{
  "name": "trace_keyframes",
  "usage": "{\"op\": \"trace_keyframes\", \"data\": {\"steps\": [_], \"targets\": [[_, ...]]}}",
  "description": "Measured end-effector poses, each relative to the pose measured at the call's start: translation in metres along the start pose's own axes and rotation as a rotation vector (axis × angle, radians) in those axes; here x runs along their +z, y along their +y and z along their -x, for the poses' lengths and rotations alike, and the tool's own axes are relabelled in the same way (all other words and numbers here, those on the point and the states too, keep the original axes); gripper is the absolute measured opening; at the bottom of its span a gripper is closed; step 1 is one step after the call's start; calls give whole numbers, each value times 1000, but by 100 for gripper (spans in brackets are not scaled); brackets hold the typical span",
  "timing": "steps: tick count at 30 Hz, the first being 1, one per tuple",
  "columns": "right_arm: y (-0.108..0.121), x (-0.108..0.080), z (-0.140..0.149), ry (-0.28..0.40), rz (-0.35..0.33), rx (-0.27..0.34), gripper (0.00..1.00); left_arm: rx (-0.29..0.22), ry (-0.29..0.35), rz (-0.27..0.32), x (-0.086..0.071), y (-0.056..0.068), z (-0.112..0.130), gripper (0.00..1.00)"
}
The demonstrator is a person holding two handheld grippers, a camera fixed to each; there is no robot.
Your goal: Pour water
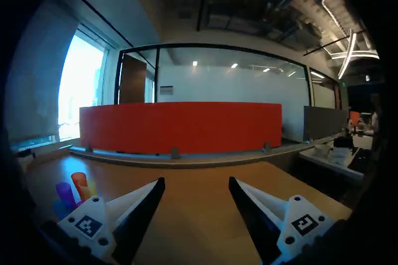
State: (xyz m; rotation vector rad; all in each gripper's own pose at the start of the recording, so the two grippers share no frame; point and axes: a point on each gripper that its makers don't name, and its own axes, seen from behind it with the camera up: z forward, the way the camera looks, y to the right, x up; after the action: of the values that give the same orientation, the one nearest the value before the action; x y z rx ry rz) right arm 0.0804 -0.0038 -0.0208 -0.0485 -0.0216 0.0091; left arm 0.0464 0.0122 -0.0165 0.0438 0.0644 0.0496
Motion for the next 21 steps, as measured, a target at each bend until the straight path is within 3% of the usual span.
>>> {"op": "trace_keyframes", "data": {"steps": [11, 21], "targets": [[0, 2, -3, 7, 4, -10, 99, -30, -13, -5, 7, -3, 23, 89], [-1, 0, -6, 7, 4, -11, 99, -25, -33, -9, 9, -7, 40, 89]]}}
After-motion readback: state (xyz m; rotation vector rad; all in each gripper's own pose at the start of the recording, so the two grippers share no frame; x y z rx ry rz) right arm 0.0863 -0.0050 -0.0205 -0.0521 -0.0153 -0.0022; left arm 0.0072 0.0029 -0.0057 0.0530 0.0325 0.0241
